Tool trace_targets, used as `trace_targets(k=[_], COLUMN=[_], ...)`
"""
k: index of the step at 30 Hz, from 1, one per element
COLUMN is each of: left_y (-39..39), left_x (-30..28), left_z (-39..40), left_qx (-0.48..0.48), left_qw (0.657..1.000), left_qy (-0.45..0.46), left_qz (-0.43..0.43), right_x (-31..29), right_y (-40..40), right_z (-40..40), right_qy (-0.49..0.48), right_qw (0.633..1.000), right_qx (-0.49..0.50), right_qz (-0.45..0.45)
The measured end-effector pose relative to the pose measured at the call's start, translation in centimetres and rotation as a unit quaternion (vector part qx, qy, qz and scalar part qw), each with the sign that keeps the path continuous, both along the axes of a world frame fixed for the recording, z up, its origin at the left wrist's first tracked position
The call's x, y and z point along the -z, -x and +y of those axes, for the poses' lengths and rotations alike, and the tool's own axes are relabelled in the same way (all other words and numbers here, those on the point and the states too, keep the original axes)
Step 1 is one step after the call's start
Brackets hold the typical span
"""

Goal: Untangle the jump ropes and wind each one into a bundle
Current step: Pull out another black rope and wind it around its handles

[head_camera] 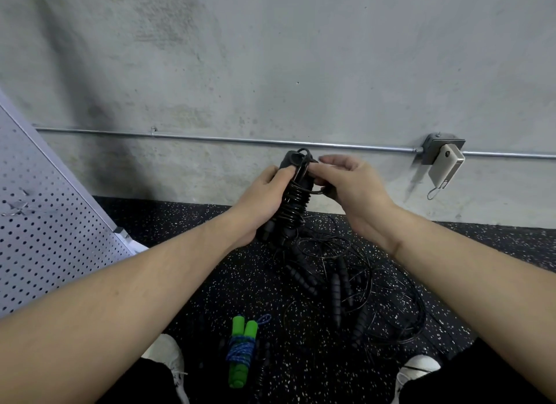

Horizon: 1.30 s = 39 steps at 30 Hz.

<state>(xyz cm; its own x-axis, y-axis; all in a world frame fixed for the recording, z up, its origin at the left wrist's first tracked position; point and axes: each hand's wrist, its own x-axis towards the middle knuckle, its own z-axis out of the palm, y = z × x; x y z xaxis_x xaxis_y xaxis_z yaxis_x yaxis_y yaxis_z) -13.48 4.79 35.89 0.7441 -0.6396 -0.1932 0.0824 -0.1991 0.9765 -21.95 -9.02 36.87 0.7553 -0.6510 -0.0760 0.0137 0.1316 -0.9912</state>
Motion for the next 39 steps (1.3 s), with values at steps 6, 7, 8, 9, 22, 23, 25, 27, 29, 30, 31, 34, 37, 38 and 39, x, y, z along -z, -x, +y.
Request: trace_targets(k=[6,7,8,9,22,23,25,27,29,30,31,34,37,38,39], left_y=[0.2,0.1,-0.1,-0.2,-1.4,-1.3,-1.2,-1.0,-1.0,-1.0,-1.1,-1.2,-1.1,-1.1,-1.1], left_x=[0.1,0.0,0.0,0.1,0.8,0.9,1.1,1.0,1.0,1.0,1.2,2.1,3.0,3.1,3.2], left_z=[-0.1,-0.1,-0.1,-0.1,0.4,0.5,0.6,0.8,0.9,1.0,1.0,1.3,1.5,1.5,1.5], left_qx=[-0.007,-0.005,-0.005,-0.009,0.068,0.078,0.100,0.131,0.158,0.160,0.160,0.156,0.147,0.137,0.140], left_qw=[1.000,1.000,0.999,0.999,0.984,0.981,0.976,0.970,0.965,0.964,0.964,0.957,0.957,0.960,0.960], left_qy=[0.003,0.000,-0.002,-0.004,-0.116,-0.127,-0.146,-0.169,-0.189,-0.194,-0.200,-0.230,-0.229,-0.219,-0.213], left_qz=[0.028,0.031,0.033,0.033,-0.113,-0.122,-0.127,-0.116,-0.094,-0.081,-0.074,-0.079,-0.101,-0.107,-0.118], right_x=[0.6,0.6,0.7,0.6,1.1,1.1,1.0,0.9,0.7,0.7,0.6,0.9,1.0,0.9,0.9], right_y=[0.1,0.1,-0.1,-0.2,0.5,0.4,0.4,0.4,0.7,0.9,1.1,1.2,0.7,0.7,0.6], right_z=[1.3,1.6,1.7,1.8,-3.0,-3.1,-3.6,-3.9,-3.8,-3.6,-3.6,-3.2,-3.0,-3.0,-3.2], right_qy=[0.069,0.079,0.090,0.098,0.470,0.471,0.489,0.501,0.496,0.496,0.500,0.498,0.384,0.359,0.334], right_qw=[0.997,0.996,0.995,0.993,0.867,0.864,0.853,0.847,0.848,0.846,0.841,0.835,0.905,0.916,0.925], right_qx=[-0.008,-0.030,-0.048,-0.063,-0.159,-0.169,-0.172,-0.175,-0.185,-0.192,-0.202,-0.211,-0.172,-0.163,-0.161], right_qz=[-0.022,-0.021,-0.009,0.004,0.058,0.056,0.054,0.041,0.025,0.030,0.047,0.098,0.069,0.070,0.081])
